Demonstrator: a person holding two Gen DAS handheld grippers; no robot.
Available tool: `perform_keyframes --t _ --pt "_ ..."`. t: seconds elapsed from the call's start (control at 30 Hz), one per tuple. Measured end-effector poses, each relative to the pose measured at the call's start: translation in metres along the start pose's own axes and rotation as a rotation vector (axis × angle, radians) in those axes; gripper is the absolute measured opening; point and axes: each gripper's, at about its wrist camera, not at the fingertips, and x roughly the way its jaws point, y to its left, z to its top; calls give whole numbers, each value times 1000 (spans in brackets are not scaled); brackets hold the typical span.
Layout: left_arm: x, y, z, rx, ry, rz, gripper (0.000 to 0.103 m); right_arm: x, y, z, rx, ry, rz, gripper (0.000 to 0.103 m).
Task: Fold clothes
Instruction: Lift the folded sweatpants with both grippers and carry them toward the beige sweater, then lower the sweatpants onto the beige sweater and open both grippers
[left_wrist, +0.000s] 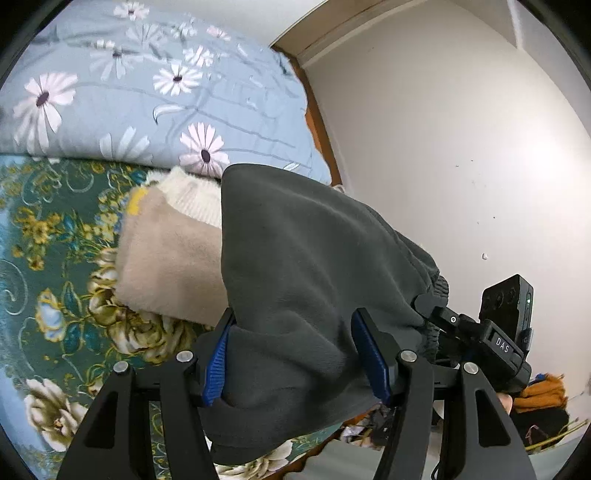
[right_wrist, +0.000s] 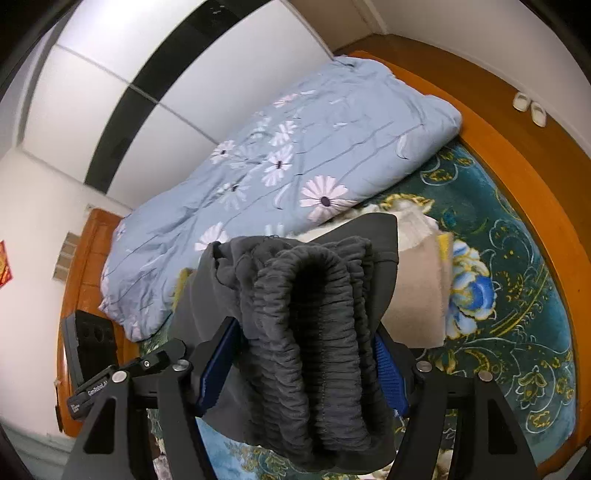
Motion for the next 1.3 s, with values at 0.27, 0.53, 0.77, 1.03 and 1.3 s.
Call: perform_keyframes --t 0.27,0.53,0.77,1.03,1.3 --pt "61 33 35 -108 60 40 63 62 -37 33 55 85 -27 72" --pt "114 58 70 -117 85 109 63 131 -90 57 129 154 13 73" --pt "145 96 86 -164 103 144 64 186 -124 50 166 201 26 73" --pt "157 103 87 -192 92 120 69 196 -144 53 234 195 56 75" --pt "102 78 79 -137 -23 107 66 155 -129 52 124 168 -20 75"
